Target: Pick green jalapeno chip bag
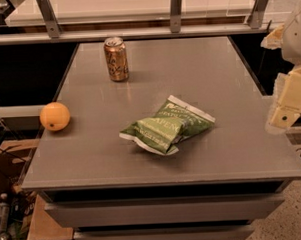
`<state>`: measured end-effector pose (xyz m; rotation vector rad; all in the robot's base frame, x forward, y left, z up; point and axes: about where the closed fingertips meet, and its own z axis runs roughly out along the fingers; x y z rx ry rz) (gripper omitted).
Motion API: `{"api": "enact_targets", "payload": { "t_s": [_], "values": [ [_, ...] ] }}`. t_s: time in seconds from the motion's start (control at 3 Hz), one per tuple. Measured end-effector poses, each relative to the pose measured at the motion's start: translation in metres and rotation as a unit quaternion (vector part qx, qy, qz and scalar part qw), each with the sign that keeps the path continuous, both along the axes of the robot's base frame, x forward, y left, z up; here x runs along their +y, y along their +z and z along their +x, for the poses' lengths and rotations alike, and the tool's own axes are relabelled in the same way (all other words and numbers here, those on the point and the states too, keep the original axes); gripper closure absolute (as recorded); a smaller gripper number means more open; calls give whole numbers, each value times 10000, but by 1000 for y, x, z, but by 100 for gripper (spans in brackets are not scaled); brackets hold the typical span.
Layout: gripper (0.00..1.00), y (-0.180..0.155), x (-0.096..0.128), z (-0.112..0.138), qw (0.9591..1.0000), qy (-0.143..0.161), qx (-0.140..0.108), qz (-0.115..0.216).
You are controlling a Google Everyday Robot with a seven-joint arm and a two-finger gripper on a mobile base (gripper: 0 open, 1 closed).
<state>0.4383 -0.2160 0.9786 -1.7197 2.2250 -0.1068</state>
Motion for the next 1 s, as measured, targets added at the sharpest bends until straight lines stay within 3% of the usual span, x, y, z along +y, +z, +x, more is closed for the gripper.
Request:
{"api": "enact_targets", "payload": {
  "t_s": [0.67, 1.0],
  "values": [
    [0, 2, 6, 2, 9999, 116, -76, -28],
    [0, 3, 36, 8, 9976, 678, -138, -38]
  ]
}}
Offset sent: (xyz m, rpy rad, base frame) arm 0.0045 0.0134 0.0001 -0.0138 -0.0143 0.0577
